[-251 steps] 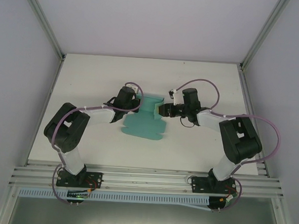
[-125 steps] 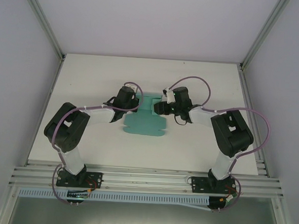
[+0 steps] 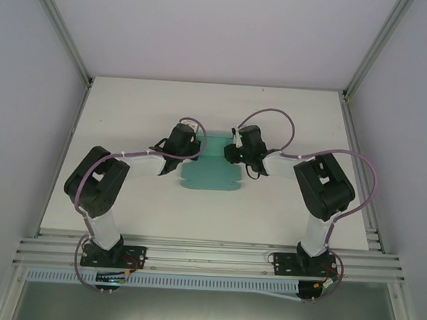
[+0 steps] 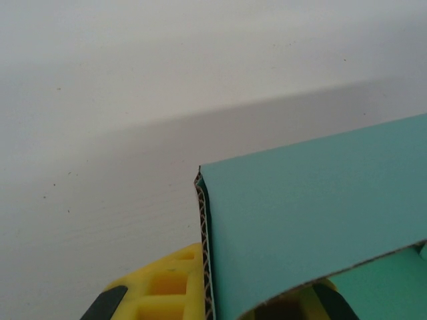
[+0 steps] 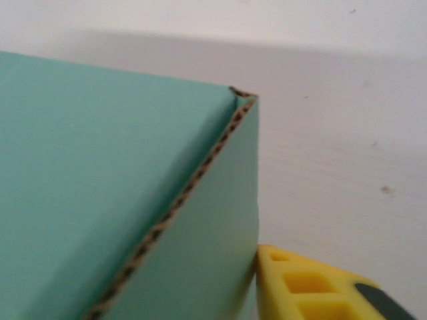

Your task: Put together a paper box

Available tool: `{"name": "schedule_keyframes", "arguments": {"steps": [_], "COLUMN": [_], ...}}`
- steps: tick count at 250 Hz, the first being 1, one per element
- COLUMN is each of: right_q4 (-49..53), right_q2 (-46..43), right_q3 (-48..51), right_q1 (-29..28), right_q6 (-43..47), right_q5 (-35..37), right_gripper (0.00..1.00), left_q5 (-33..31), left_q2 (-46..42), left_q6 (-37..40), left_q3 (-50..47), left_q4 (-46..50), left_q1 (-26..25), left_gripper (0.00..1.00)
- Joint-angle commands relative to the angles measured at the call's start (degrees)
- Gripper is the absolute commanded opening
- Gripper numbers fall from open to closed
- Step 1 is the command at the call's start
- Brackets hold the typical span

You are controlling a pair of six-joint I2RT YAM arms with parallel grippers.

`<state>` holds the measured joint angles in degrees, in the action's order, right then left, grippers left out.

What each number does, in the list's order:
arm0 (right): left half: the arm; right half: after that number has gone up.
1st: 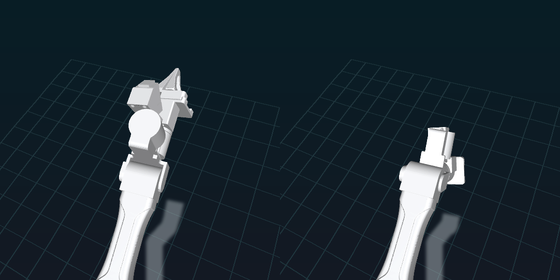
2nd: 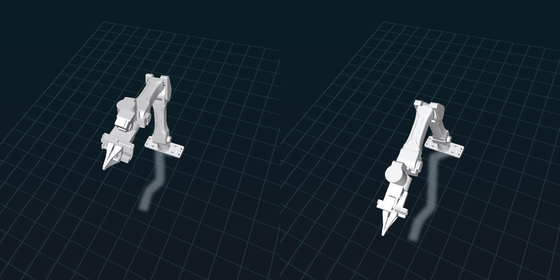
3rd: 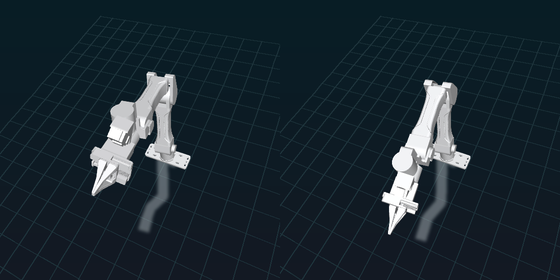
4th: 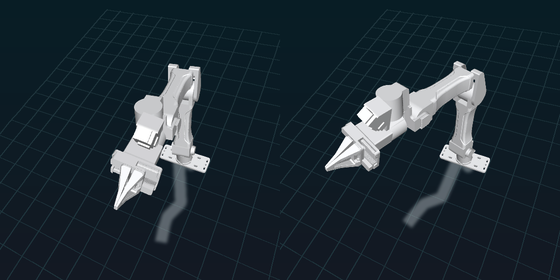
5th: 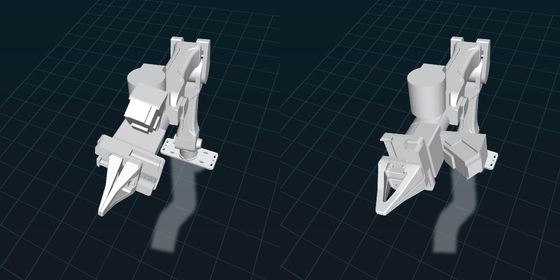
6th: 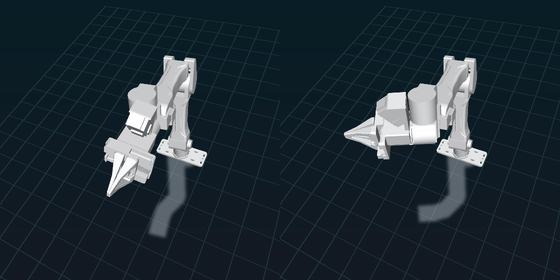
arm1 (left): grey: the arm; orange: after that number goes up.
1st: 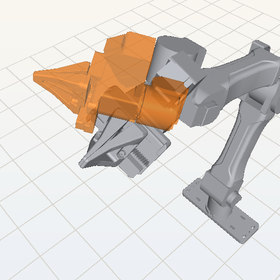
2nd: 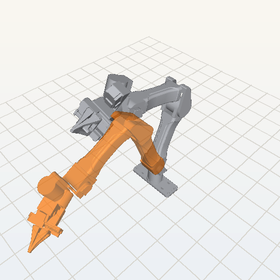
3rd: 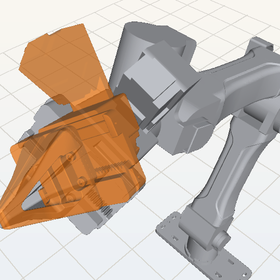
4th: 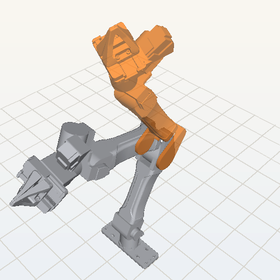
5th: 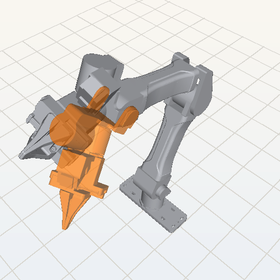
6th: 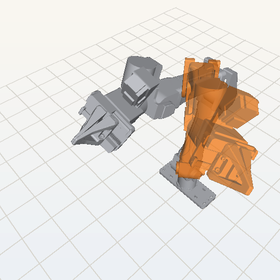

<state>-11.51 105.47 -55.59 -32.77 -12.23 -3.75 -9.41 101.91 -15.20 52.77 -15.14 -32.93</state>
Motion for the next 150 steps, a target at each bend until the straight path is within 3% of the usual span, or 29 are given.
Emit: {"name": "schedule_keyframes", "arguments": {"steps": [1,54,88,124,150], "right_q4": [3.27,19.88,31.94,48.82,54.53], "right_q2": [2.17,3.68,5.19,9.17,10.95], "right_q3": [-2.48,-7.25,-10.94,-17.58,-20.1], "right_q1": [-1.2,-1.76,-2.03,-1.91,-1.8], "right_q6": [-3.64,-9.34,-11.76,-18.44,-22.32], "right_q5": [11.32,26.76,37.27,52.87,58.73], "right_gripper": [0.2,0.0,0.0,0.0,0.0], "left_q5": [0.41,-4.61,-7.21,-11.67,-13.66], "left_q2": [0.65,0.03,-0.72,-0.64,0.12], "left_q6": [1.45,-0.54,-2.1,-3.7,-4.54], "left_q3": [1.76,2.96,3.63,5.38,6.74], "left_q4": [2.72,6.95,9.26,13.63,16.3], "left_q1": [-2.14,-2.36,-2.32,-2.31,-2.32], "left_gripper": [0.0,0.0,0.0,0.0,0.0]}}
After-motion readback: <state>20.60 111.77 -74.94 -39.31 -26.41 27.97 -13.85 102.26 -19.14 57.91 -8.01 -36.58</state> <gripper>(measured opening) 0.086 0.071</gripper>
